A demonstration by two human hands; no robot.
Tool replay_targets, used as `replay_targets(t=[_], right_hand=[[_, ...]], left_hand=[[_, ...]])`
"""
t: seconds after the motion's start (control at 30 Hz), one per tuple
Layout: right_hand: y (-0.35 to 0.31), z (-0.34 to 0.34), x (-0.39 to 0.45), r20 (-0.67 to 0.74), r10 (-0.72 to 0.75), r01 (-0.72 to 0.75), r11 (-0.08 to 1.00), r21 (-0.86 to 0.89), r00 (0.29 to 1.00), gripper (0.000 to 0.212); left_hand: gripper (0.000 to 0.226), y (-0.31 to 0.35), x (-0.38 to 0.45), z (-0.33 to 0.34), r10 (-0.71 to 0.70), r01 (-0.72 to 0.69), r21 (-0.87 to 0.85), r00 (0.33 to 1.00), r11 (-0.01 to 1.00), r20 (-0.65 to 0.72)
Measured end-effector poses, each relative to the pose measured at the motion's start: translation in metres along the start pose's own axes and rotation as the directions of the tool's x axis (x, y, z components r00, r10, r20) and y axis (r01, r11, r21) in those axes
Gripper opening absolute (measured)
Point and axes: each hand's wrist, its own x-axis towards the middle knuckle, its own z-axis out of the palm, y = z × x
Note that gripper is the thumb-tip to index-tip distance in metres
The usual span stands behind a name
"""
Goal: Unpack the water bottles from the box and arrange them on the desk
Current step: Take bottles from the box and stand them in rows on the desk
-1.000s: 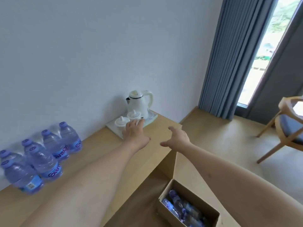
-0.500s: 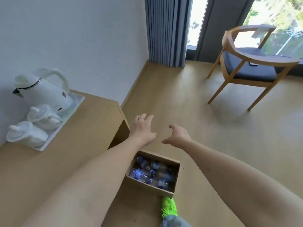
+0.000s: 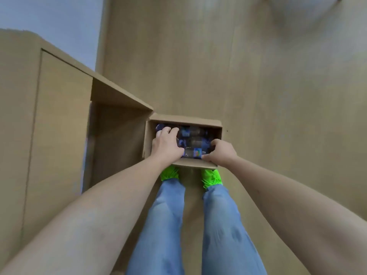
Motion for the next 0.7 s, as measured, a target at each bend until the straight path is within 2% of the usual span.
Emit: replay_targets(t=[0.13, 0.3, 0.43, 0.53, 0.63, 0.7], right_hand=[[0.029, 0.073, 0.084, 0.078, 0.079, -0.081, 0.996, 0.029, 0.994, 0.059], [0.053, 0.145, 0.179, 0.12, 0.113, -0.115, 0.993, 0.008, 0.986, 0.061], [0.066, 0.175, 0.246, 0.062, 0.099, -0.09, 0.986, -0.142, 0.993, 0.066], [0.075, 0.185, 0.292, 0.006, 0.049, -0.045, 0.957, -0.285, 0.999, 0.073], [0.082, 0.192, 0.327, -0.025, 0.03, -0.038, 0.9, -0.434, 0.999, 0.067], [0.087, 0.197, 0.342, -0.011, 0.031, -0.033, 0.868, -0.496, 0.999, 0.069]], left_hand=[[0.065, -0.052, 0.065, 0.079, -0.052, 0.053, -0.011, 0.997, 0.999, 0.057], [0.066, -0.105, 0.141, 0.159, -0.061, 0.051, 0.078, 0.989, 0.996, 0.135], [0.068, -0.13, 0.194, 0.2, 0.063, -0.09, 0.171, 0.986, 0.981, 0.155], [0.071, -0.138, 0.226, 0.223, 0.187, -0.218, 0.177, 0.966, 0.96, 0.178], [0.073, -0.14, 0.245, 0.246, 0.31, -0.374, 0.257, 0.916, 0.891, 0.255], [0.073, -0.14, 0.254, 0.259, 0.335, -0.424, 0.353, 0.898, 0.834, 0.285]])
